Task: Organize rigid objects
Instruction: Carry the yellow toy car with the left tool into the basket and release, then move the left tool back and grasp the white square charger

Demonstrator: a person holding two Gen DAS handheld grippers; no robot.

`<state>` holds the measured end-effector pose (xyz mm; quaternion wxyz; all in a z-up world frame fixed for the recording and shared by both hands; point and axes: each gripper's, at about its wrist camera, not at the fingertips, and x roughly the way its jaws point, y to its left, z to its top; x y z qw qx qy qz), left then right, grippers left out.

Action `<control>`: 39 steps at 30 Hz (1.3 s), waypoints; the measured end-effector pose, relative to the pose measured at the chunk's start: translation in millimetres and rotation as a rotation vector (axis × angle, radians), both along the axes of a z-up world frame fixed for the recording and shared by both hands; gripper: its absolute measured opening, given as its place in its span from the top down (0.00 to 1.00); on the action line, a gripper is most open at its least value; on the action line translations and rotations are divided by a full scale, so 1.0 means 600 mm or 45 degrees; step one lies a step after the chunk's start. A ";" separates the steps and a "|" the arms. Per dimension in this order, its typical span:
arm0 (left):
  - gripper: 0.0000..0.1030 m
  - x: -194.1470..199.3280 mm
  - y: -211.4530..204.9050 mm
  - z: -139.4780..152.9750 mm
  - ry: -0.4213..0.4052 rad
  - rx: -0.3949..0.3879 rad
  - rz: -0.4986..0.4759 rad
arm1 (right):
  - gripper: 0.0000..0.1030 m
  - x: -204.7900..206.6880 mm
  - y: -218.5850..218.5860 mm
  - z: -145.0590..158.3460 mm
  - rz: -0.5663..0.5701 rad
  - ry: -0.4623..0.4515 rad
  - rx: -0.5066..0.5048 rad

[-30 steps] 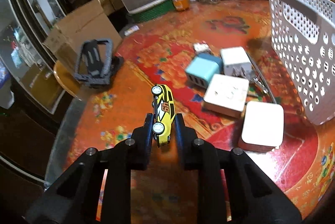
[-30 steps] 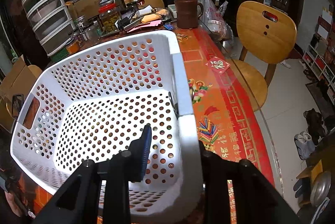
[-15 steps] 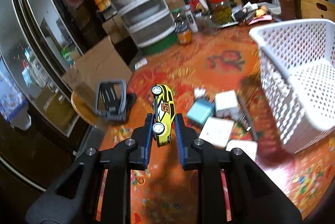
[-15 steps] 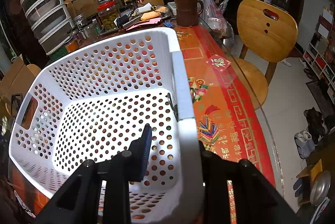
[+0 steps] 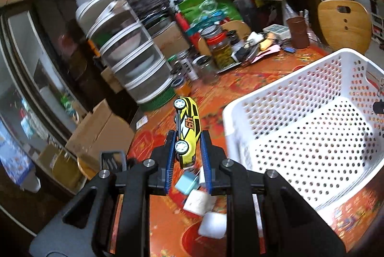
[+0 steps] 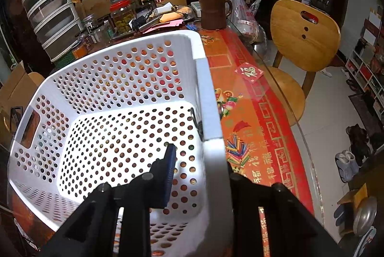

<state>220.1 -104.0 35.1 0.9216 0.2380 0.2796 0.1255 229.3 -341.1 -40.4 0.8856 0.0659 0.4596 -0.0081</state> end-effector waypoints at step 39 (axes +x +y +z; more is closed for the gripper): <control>0.01 -0.088 0.132 -0.086 0.040 -0.124 0.090 | 0.80 0.005 0.004 -0.006 -0.013 0.028 -0.031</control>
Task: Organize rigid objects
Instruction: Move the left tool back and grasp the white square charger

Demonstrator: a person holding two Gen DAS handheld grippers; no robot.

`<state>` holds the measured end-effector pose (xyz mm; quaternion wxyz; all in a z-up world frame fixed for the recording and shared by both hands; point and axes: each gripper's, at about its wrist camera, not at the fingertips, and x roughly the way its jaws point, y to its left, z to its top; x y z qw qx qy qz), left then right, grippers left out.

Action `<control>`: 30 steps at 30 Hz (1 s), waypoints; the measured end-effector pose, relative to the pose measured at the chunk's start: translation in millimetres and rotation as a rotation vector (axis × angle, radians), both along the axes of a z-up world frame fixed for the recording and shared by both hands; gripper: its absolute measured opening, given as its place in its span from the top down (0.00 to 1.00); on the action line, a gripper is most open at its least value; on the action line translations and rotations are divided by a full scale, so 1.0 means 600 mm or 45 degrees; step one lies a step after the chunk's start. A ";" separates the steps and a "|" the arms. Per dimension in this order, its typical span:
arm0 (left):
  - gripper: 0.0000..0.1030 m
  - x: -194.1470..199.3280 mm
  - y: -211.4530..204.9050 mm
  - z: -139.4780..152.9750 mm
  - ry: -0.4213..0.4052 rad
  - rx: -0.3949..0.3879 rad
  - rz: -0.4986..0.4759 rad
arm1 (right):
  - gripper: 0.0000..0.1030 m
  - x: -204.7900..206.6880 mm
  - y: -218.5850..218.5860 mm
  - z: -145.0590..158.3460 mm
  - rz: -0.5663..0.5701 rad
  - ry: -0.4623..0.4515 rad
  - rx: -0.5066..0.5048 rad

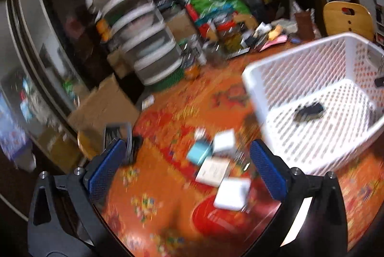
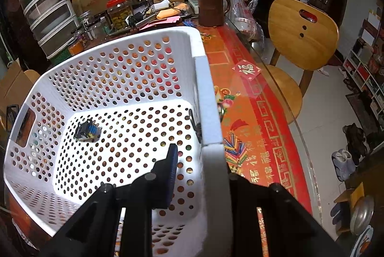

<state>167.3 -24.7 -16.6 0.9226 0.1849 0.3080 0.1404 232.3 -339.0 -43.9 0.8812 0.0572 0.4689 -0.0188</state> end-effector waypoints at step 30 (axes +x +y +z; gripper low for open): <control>0.54 0.037 0.034 -0.201 0.291 -0.203 0.029 | 0.81 0.000 0.003 0.001 -0.002 0.000 -0.014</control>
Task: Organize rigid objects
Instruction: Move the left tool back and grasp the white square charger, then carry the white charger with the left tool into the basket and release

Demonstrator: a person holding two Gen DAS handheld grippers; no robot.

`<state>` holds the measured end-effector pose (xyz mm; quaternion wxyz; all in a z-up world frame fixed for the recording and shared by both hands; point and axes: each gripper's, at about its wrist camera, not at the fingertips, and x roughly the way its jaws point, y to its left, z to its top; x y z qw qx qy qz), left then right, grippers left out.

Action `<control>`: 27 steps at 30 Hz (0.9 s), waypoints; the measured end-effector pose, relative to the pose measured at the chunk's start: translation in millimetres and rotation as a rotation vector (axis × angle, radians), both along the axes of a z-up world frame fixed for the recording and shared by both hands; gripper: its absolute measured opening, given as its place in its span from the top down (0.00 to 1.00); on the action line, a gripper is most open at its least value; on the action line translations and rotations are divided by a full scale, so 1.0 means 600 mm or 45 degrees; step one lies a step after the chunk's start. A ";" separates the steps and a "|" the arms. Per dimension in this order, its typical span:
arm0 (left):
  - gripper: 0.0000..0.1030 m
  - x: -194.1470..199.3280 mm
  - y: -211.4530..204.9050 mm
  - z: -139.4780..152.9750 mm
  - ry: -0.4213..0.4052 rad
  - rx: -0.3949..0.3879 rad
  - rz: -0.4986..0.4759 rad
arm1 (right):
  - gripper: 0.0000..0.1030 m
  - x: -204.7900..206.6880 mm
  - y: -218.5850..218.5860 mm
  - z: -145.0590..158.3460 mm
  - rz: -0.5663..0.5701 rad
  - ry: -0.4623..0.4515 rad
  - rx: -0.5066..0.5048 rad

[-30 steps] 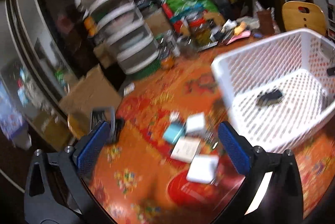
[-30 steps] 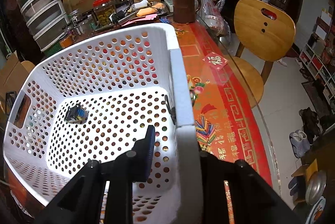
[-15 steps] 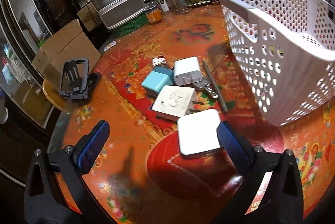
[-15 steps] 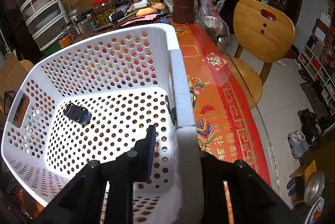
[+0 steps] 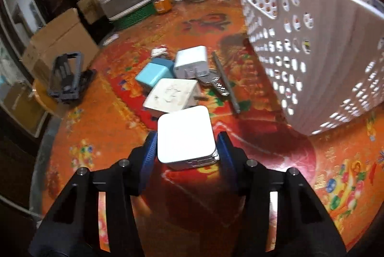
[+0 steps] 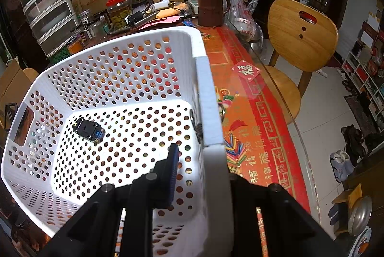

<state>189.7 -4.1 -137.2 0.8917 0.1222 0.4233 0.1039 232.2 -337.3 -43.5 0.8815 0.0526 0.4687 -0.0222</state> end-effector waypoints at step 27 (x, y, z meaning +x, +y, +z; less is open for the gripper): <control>0.56 -0.031 -0.001 0.185 -0.317 0.254 0.079 | 0.81 0.001 0.002 -0.001 0.008 0.007 -0.009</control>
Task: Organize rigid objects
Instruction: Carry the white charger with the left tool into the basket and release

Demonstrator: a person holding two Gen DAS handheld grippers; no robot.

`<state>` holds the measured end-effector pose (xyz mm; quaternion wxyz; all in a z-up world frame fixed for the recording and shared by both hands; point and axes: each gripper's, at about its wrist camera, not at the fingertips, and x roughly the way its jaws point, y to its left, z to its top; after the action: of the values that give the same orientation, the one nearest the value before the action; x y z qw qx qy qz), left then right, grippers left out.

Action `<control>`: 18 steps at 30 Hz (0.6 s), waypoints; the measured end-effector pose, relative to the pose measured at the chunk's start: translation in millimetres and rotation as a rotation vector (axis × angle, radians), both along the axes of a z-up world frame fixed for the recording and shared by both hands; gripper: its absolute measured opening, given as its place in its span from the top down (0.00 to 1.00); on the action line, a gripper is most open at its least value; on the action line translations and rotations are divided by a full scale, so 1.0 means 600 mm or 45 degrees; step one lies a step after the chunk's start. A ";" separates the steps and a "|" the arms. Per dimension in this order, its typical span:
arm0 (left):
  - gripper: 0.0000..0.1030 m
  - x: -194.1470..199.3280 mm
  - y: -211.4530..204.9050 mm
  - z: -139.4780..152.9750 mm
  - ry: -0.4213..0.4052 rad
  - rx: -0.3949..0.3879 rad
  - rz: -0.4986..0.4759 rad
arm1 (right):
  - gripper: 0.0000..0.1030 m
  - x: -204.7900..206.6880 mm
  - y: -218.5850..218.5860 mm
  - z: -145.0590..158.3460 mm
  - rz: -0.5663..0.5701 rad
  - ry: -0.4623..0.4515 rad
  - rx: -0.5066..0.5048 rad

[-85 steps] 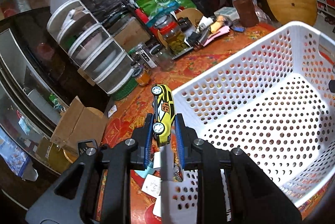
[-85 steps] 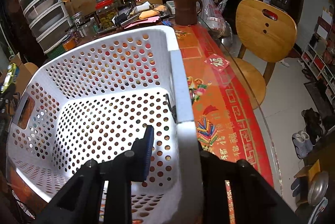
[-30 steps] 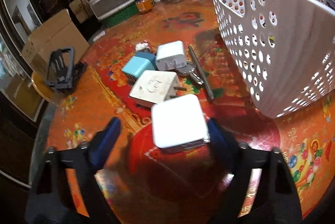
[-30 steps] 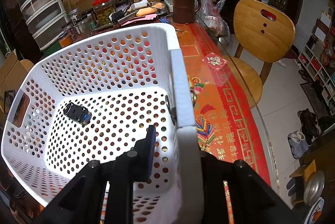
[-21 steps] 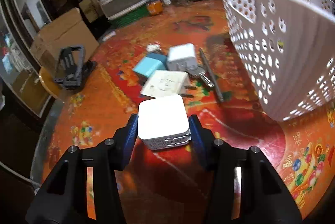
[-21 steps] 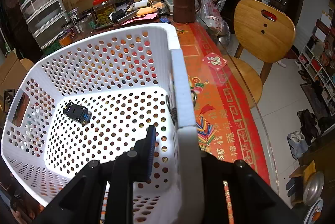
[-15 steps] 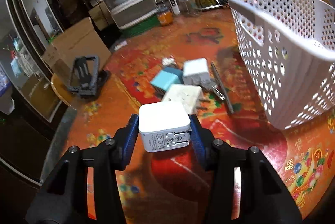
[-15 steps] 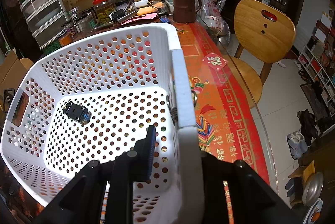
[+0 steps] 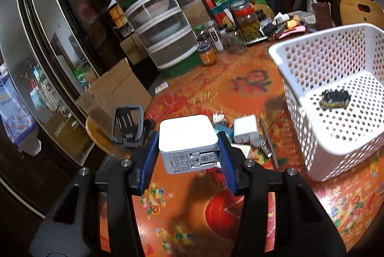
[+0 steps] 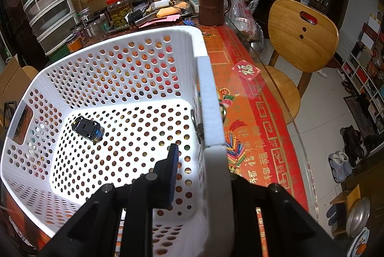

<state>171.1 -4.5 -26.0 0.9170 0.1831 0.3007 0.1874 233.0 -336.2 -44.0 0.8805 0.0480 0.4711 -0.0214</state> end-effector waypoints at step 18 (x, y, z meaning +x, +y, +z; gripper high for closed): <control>0.56 0.042 -0.163 0.112 -0.101 0.118 -0.194 | 0.81 0.000 0.000 0.001 0.001 0.001 0.000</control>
<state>196.2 -102.2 41.1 0.9305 0.2399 0.2402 0.1379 232.9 -336.2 -43.7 0.8803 0.0478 0.4716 -0.0213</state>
